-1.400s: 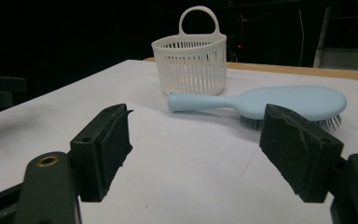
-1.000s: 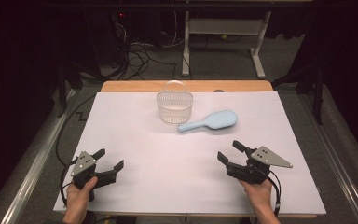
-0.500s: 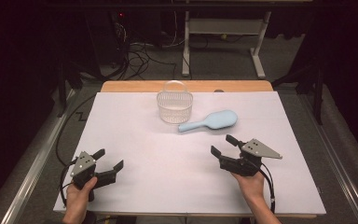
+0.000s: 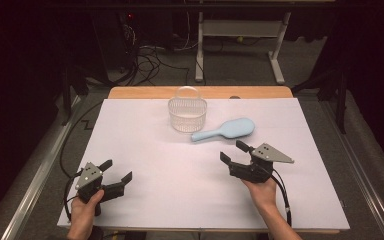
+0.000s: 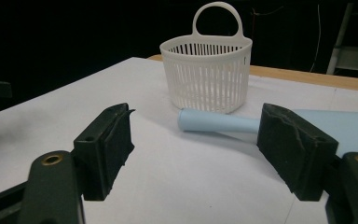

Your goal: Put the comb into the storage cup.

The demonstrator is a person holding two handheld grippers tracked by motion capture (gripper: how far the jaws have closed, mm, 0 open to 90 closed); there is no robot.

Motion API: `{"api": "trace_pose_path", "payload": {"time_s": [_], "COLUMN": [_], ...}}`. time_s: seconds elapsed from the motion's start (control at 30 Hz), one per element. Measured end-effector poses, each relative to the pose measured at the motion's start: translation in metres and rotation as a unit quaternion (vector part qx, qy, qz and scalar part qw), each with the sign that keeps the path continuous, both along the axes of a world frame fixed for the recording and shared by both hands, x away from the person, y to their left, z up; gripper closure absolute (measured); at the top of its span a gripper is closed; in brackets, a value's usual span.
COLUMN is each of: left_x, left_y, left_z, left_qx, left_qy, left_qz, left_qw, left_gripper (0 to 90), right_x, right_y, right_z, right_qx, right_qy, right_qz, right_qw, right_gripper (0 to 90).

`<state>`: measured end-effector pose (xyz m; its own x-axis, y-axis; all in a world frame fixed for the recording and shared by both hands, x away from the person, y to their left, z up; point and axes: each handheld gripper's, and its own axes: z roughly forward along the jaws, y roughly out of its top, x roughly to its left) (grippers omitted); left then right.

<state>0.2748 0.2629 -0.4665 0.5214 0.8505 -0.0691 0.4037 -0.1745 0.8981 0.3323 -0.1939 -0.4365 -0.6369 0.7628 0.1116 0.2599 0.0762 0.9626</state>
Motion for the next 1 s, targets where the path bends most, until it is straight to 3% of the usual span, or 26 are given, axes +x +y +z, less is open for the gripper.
{"api": "trace_pose_path", "payload": {"time_s": [0.43,0.77,1.0], "left_x": [0.000,0.000,0.000], "left_y": [0.000,0.000,0.000], "left_z": [0.000,0.000,0.000], "left_qx": [0.000,0.000,0.000], "left_qy": [0.000,0.000,0.000], "left_qz": [-0.002,-0.002,-0.003], "left_qw": [1.0000,1.0000,1.0000], "left_gripper": [15.4,15.4,15.4], "right_x": [0.022,0.040,0.056], "right_y": [0.012,0.019,0.021], "right_z": [0.013,0.023,0.030], "right_qx": [-0.007,-0.029,-0.048], "right_qy": [0.025,0.056,0.098], "right_qz": [-0.002,-0.007,-0.005], "right_qw": [0.9997,0.9980,0.9941], "right_gripper": [31.2,34.4,39.8]}}
